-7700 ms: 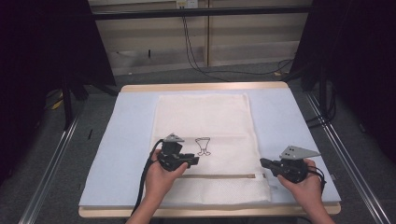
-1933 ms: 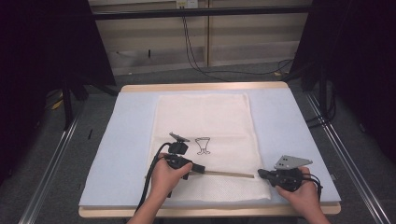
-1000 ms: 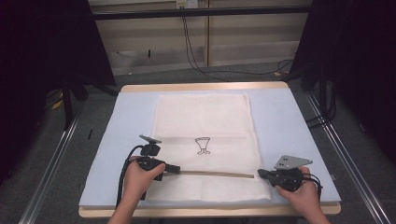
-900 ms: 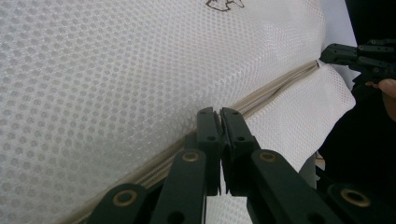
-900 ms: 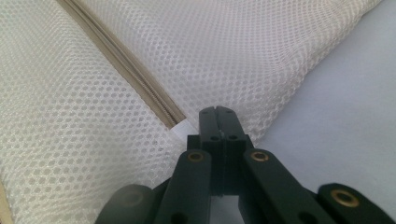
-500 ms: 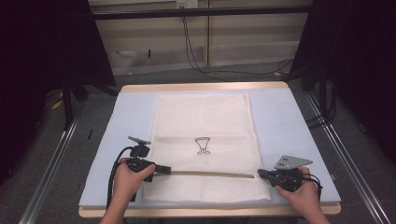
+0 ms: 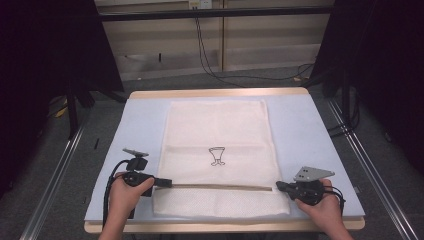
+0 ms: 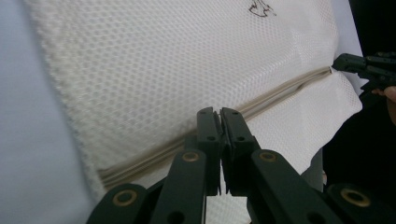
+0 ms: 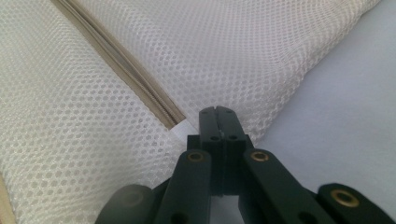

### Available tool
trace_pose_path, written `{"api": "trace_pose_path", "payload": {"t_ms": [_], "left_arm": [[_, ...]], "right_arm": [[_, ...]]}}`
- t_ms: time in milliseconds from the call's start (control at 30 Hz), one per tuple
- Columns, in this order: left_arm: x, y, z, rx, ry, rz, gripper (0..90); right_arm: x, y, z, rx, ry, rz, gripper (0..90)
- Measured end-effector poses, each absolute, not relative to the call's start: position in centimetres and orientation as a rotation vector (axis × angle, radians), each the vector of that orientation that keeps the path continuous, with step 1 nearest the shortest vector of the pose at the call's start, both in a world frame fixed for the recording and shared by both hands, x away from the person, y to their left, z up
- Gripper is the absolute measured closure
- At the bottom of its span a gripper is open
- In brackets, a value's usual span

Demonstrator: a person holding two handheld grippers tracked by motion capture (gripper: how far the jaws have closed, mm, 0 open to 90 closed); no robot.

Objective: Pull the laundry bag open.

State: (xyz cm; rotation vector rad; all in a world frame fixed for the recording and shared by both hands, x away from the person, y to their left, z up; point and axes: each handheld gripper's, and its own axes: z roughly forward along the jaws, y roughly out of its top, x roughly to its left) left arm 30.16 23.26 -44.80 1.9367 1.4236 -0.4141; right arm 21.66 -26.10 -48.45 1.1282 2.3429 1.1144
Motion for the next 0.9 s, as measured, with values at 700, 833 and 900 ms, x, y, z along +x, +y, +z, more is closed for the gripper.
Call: {"api": "trace_pose_path", "payload": {"t_ms": [700,833,900], "left_arm": [[29.9,26.4,-45.2,1.902,1.502,-0.378,87.2],[29.8,27.2,-45.3,1.888,1.523,-0.377,87.2],[29.8,27.4,-45.4,1.874,1.528,-0.386,87.2]], "right_arm": [[21.6,-26.0,-48.4,1.133,2.339,1.109,90.0],[21.7,-26.0,-48.4,1.135,2.344,1.11,90.0],[21.7,-26.0,-48.4,1.139,2.341,1.106,90.0]]}}
